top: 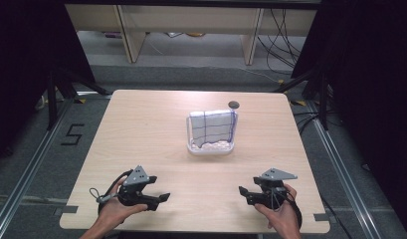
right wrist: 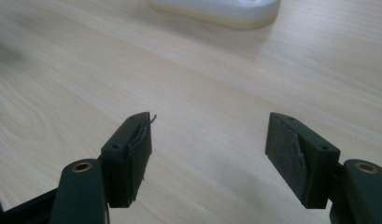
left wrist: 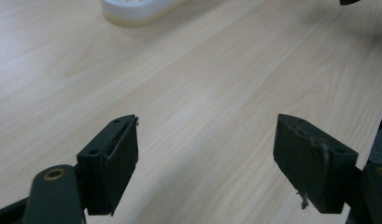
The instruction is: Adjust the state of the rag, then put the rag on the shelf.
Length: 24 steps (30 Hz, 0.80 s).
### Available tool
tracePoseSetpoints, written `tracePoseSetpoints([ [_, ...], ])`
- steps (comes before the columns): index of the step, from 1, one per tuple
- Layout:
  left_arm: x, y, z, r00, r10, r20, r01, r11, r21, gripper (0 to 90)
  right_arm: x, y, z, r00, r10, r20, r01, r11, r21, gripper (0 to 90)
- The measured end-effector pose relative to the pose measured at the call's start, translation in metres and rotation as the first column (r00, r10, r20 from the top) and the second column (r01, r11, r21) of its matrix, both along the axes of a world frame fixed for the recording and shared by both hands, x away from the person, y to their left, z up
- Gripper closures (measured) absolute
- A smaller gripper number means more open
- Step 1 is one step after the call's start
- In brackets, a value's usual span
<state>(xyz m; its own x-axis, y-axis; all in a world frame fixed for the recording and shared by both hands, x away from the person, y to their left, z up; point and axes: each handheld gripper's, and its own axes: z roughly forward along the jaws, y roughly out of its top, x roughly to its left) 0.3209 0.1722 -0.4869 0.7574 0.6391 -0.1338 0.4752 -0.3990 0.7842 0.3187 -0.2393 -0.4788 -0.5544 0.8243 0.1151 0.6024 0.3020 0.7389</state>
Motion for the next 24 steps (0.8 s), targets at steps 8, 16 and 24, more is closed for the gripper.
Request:
tracePoseSetpoints([
  [8, -0.01, 0.006, -0.009, 0.9998, 0.017, -0.006, -0.017, 0.9994, 0.029, 21.6, -0.013, -0.012, -0.008, 0.9995, -0.024, -0.022, 0.024, 1.0, -0.008, 32.3],
  [16, -0.024, 0.011, -0.011, 1.0, -0.006, -0.006, 0.007, 0.998, 0.063, 21.1, -0.028, -0.017, -0.01, 0.9977, -0.046, -0.05, 0.045, 0.999, -0.01, 32.2],
  [24, -0.033, 0.013, -0.017, 0.9994, -0.013, -0.032, 0.014, 0.998, 0.061, 20.5, -0.036, -0.023, -0.015, 0.9967, -0.051, -0.064, 0.049, 0.998, -0.029, 32.0],
])
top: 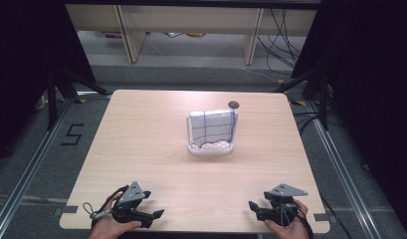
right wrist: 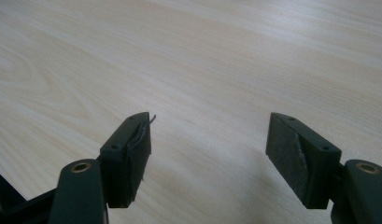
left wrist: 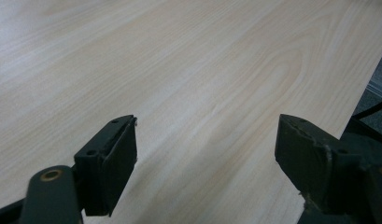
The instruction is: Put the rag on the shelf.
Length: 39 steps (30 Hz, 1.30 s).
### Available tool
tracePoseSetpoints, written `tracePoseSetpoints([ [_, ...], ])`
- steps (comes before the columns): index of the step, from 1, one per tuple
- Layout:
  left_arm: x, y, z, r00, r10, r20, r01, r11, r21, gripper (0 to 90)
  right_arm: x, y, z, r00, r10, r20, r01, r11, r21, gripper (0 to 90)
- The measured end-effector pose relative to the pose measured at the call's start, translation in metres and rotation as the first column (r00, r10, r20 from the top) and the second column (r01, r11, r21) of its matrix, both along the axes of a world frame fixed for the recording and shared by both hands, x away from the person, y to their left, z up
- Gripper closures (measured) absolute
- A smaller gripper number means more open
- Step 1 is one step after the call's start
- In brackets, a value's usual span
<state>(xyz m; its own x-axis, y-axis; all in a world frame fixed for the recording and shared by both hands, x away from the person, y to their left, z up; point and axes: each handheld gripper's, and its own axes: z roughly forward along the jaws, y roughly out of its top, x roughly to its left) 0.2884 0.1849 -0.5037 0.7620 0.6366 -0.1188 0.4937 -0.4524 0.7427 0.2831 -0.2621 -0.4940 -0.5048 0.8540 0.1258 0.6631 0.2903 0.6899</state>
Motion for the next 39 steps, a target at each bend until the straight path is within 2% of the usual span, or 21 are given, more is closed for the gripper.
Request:
tracePoseSetpoints([
  [4, -0.002, 0.002, 0.0, 0.9998, 0.017, 0.005, -0.017, 0.9999, 0.0, 20.4, -0.004, 0.001, 0.001, 1.0, 0.003, 0.005, -0.003, 1.0, -0.001, 31.9],
  [5, -0.003, 0.001, -0.001, 0.9995, 0.031, 0.0, -0.031, 0.9992, -0.027, 20.2, -0.006, 0.001, 0.001, 1.0, 0.003, 0.007, -0.003, 1.0, -0.001, 31.8],
  [6, -0.003, 0.003, -0.001, 0.9998, 0.018, 0.0, -0.018, 0.9998, -0.008, 20.2, -0.007, 0.002, -0.001, 0.9999, 0.013, -0.003, -0.013, 1.0, 0.009, 31.5],
  [7, -0.004, 0.003, -0.002, 0.9997, 0.022, 0.008, -0.022, 0.9998, -0.003, 20.2, -0.01, 0.002, 0.0, 0.9997, 0.011, -0.021, -0.011, 1.0, -0.009, 30.8],
  [8, -0.006, 0.002, -0.003, 0.9998, 0.018, -0.003, -0.018, 0.9997, -0.018, 20.2, -0.011, 0.003, -0.001, 0.9999, 0.012, -0.004, -0.012, 1.0, -0.008, 30.3],
  [10, -0.008, 0.004, -0.003, 1.0, 0.004, -0.005, -0.004, 1.0, 0.003, 20.0, -0.014, 0.004, -0.001, 0.9998, 0.006, -0.017, -0.007, 1.0, -0.023, 30.4],
  [11, -0.01, 0.002, -0.004, 0.9998, 0.019, -0.004, -0.019, 0.9995, -0.025, 19.9, -0.015, 0.005, -0.001, 0.9997, 0.009, -0.021, -0.01, 1.0, -0.025, 30.3],
  [12, -0.011, 0.003, -0.003, 1.0, 0.004, -0.003, -0.004, 1.0, -0.007, 19.9, -0.016, 0.005, -0.002, 0.9998, 0.017, -0.011, -0.017, 0.999, -0.032, 30.3],
  [14, -0.013, 0.002, -0.004, 1.0, 0.001, 0.004, -0.001, 0.9998, -0.021, 19.8, -0.018, 0.007, -0.001, 0.9994, 0.015, -0.031, -0.016, 0.999, -0.03, 29.3],
  [15, -0.013, 0.003, -0.003, 1.0, -0.004, 0.005, 0.004, 0.9999, 0.009, 19.7, -0.018, 0.007, -0.003, 0.9992, 0.034, -0.02, -0.034, 0.999, -0.03, 29.0],
  [16, -0.013, 0.003, -0.003, 1.0, 0.0, 0.006, 0.0, 1.0, 0.008, 19.7, -0.019, 0.007, -0.003, 0.9989, 0.034, -0.034, -0.035, 0.999, -0.034, 28.9],
  [18, -0.014, 0.001, -0.004, 0.9999, 0.012, 0.006, -0.012, 0.9999, -0.007, 19.7, -0.022, 0.008, -0.003, 0.9981, 0.011, -0.061, -0.013, 0.999, -0.035, 27.8],
  [19, -0.014, -0.001, -0.005, 0.9998, 0.019, 0.002, -0.019, 0.9993, -0.032, 19.7, -0.022, 0.008, -0.003, 0.9973, 0.012, -0.072, -0.015, 0.999, -0.037, 27.7],
  [20, -0.013, 0.001, -0.004, 0.9999, 0.005, 0.009, -0.005, 1.0, 0.004, 19.7, -0.023, 0.009, -0.003, 0.9975, 0.007, -0.07, -0.01, 0.999, -0.04, 27.6],
  [23, -0.013, 0.001, -0.005, 0.9999, 0.009, 0.013, -0.009, 0.9999, 0.005, 19.7, -0.024, 0.009, -0.004, 0.9966, 0.012, -0.082, -0.015, 0.999, -0.037, 26.8],
  [28, -0.013, 0.001, -0.004, 0.9999, 0.007, 0.009, -0.007, 1.0, 0.0, 19.7, -0.023, 0.009, -0.005, 0.9966, 0.023, -0.08, -0.027, 0.998, -0.05, 26.5],
  [29, -0.014, -0.001, -0.005, 0.9998, 0.017, 0.006, -0.017, 0.9993, -0.033, 19.7, -0.023, 0.009, -0.005, 0.9964, 0.024, -0.081, -0.028, 0.998, -0.049, 26.4],
  [32, -0.013, 0.001, -0.004, 1.0, 0.002, 0.002, -0.002, 1.0, 0.001, 19.7, -0.023, 0.01, -0.005, 0.9964, 0.025, -0.081, -0.029, 0.998, -0.048, 26.3],
  [36, -0.013, 0.001, -0.004, 0.9999, 0.014, -0.002, -0.014, 0.9997, -0.018, 19.7, -0.023, 0.009, -0.006, 0.9969, 0.032, -0.072, -0.036, 0.998, -0.058, 26.1],
  [37, -0.013, 0.002, -0.004, 0.9998, 0.017, -0.001, -0.017, 0.9998, 0.001, 19.7, -0.023, 0.009, -0.005, 0.9968, 0.024, -0.076, -0.028, 0.998, -0.052, 25.7],
  [39, -0.012, 0.003, -0.004, 1.0, 0.006, -0.002, -0.006, 1.0, -0.003, 19.5, -0.021, 0.008, -0.006, 0.9976, 0.032, -0.061, -0.035, 0.998, -0.053, 25.0],
])
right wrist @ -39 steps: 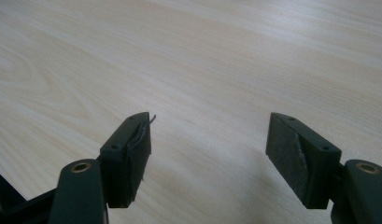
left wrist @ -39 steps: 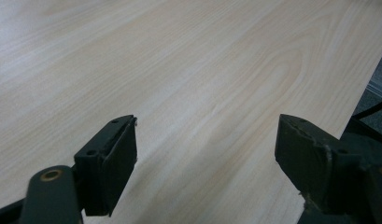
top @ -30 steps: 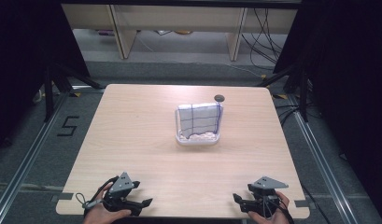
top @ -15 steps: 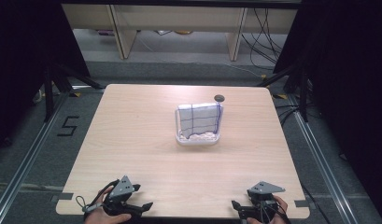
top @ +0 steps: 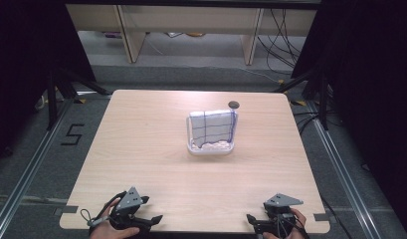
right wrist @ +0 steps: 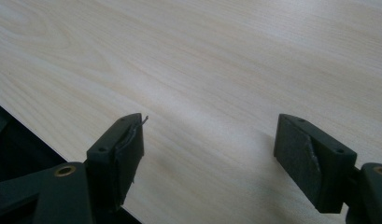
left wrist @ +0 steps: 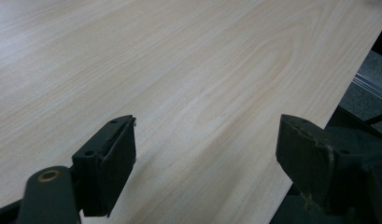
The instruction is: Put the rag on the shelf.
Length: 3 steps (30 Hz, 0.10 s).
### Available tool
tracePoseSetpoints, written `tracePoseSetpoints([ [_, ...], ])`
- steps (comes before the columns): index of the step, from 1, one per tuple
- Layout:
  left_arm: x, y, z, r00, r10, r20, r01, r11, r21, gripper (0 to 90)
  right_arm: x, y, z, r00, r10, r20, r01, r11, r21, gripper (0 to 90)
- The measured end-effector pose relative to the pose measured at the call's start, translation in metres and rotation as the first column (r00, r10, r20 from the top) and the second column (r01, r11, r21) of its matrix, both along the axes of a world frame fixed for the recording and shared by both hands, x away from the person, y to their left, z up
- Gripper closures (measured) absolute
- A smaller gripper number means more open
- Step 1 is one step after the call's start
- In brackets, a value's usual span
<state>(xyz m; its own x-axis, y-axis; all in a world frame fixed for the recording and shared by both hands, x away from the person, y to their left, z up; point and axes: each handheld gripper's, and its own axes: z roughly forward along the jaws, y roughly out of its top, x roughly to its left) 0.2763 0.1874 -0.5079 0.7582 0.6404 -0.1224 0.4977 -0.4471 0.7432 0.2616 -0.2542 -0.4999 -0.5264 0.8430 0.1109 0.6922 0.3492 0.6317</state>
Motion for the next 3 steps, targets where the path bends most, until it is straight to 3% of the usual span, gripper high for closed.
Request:
tracePoseSetpoints([
  [2, 0.0, -0.0011, -0.0008, 0.9999, 0.012, -0.003, -0.012, 0.9998, -0.018, 19.2, -0.001, 0.0003, 0.0006, 0.9994, -0.024, -0.025, 0.024, 1.0, 0.005, 23.4],
  [3, 0.0001, -0.0012, -0.0011, 0.9999, 0.014, -0.002, -0.014, 0.9997, -0.019, 19.0, -0.0001, -0.0013, -0.0002, 0.9999, -0.013, 0.0, 0.013, 1.0, -0.008, 23.1],
])
